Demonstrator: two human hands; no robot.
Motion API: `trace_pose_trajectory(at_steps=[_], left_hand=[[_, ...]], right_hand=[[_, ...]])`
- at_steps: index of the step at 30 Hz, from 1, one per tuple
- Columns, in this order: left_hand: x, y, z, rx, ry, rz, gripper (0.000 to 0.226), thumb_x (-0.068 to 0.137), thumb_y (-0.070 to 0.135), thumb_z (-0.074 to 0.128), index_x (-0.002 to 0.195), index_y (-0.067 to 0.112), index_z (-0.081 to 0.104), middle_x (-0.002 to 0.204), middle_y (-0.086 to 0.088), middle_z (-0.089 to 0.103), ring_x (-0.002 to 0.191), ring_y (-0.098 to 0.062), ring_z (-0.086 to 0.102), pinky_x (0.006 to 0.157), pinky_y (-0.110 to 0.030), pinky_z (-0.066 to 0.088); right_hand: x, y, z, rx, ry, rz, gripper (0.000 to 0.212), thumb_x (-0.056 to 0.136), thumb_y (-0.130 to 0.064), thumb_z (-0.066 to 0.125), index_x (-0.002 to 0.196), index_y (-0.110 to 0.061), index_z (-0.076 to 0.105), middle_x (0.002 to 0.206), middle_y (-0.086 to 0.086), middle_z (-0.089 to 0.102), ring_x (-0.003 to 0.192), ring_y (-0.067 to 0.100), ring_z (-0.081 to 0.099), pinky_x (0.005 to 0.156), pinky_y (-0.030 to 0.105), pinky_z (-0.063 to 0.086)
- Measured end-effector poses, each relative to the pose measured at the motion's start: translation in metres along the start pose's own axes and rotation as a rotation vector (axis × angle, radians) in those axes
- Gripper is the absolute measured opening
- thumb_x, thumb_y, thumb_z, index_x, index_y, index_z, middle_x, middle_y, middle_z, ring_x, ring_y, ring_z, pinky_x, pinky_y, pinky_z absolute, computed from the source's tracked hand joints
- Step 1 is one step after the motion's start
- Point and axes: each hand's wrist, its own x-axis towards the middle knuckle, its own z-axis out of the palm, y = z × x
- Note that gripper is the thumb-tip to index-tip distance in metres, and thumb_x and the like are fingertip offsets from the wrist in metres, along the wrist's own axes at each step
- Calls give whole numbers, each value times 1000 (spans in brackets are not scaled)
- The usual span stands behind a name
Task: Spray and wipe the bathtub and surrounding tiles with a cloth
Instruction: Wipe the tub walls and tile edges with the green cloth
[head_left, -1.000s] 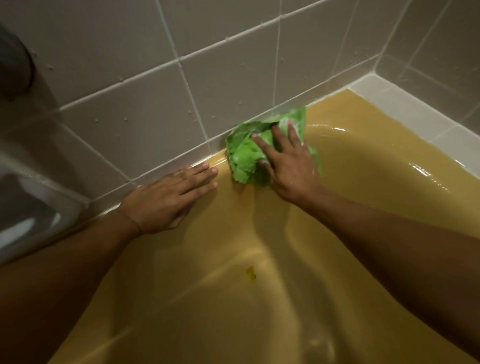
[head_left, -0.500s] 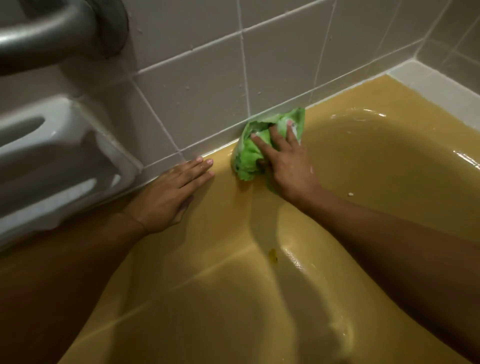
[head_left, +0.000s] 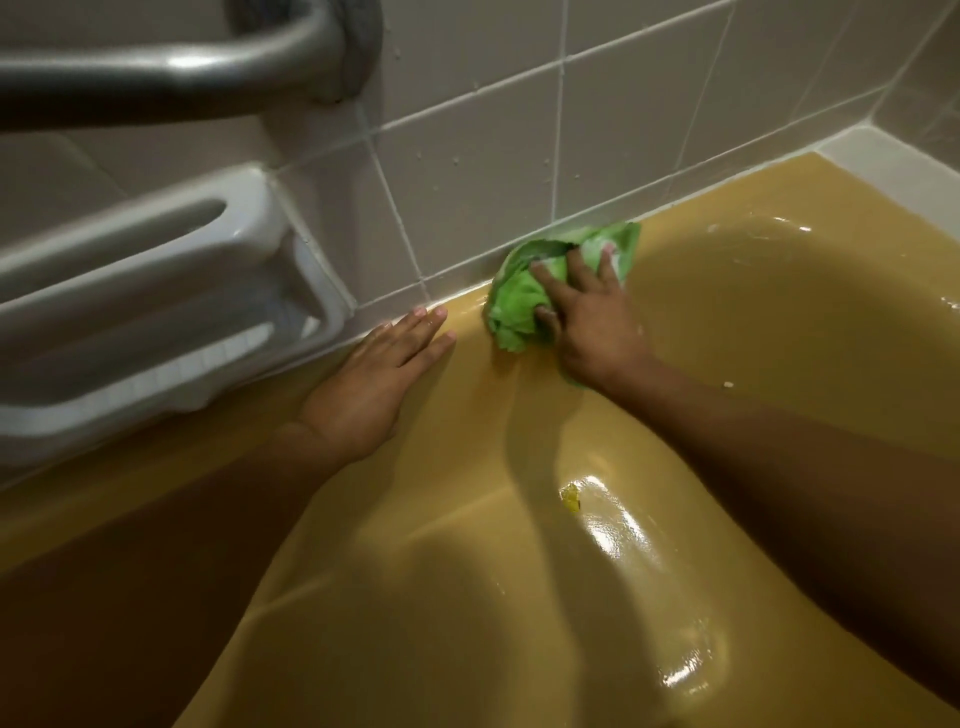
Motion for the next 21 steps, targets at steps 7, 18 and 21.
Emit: trace_pose_trajectory(at_steps=[7, 18, 21], left_hand=[[-7, 14, -51, 160, -84, 144, 77, 95, 10, 55, 162, 25, 20, 171, -2, 13, 157, -26, 14, 121, -49, 32], [-57, -20, -180, 568, -50, 444, 64, 94, 12, 42, 158, 12, 34, 168, -13, 20, 156, -36, 16, 126, -56, 12], [-62, -34, -201, 580, -91, 469, 67, 91, 10, 38, 158, 13, 35, 168, -12, 23, 156, -35, 16, 123, -63, 17]], right_hand=[[-3, -1, -3, 16, -49, -41, 54, 108, -46, 32, 160, -37, 21, 168, 5, 17, 155, 37, -5, 125, 55, 9], [-11, -33, -30, -133, -196, -61, 54, 109, -44, 27, 161, -30, 17, 167, 12, 17, 153, 42, 0, 126, 50, 3], [-21, -62, -16, -83, -244, -116, 55, 108, -49, 27, 160, -38, 15, 169, 5, 11, 153, 42, -9, 123, 60, 13]])
